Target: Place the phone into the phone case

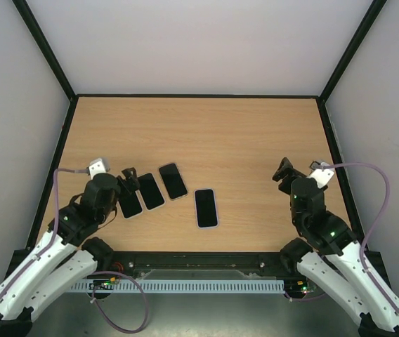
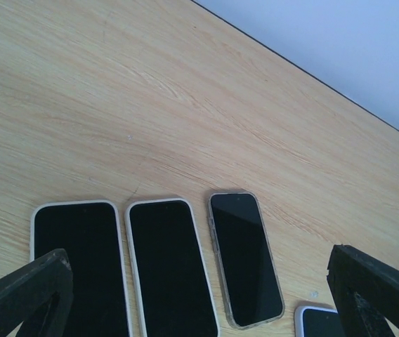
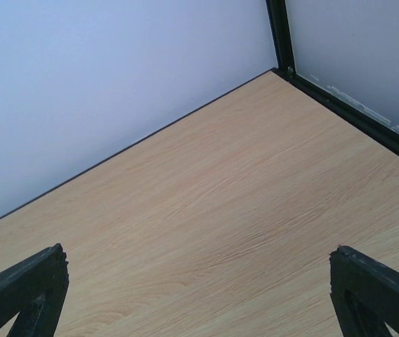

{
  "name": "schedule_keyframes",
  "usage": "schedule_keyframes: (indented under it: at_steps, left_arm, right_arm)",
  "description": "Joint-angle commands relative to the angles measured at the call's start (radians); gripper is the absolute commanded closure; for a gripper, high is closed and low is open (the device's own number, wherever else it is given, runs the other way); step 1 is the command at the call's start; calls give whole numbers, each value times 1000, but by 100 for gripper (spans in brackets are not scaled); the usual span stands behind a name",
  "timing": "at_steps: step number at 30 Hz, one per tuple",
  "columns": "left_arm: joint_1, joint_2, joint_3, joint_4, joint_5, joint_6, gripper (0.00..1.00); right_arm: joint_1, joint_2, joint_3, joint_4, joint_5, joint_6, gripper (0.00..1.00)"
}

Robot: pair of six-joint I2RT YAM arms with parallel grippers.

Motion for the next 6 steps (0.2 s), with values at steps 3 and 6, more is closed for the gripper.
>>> schedule_keyframes:
  at_steps: [3, 6]
  left_arm:
    - [4, 11, -2, -3, -51, -18, 0]
    - [4, 12, -4, -10, -55, -30, 1]
  right_arm:
    - [-2, -20, -15, 17, 57, 24, 2]
    - [-2, -20, -20, 31, 41, 24, 2]
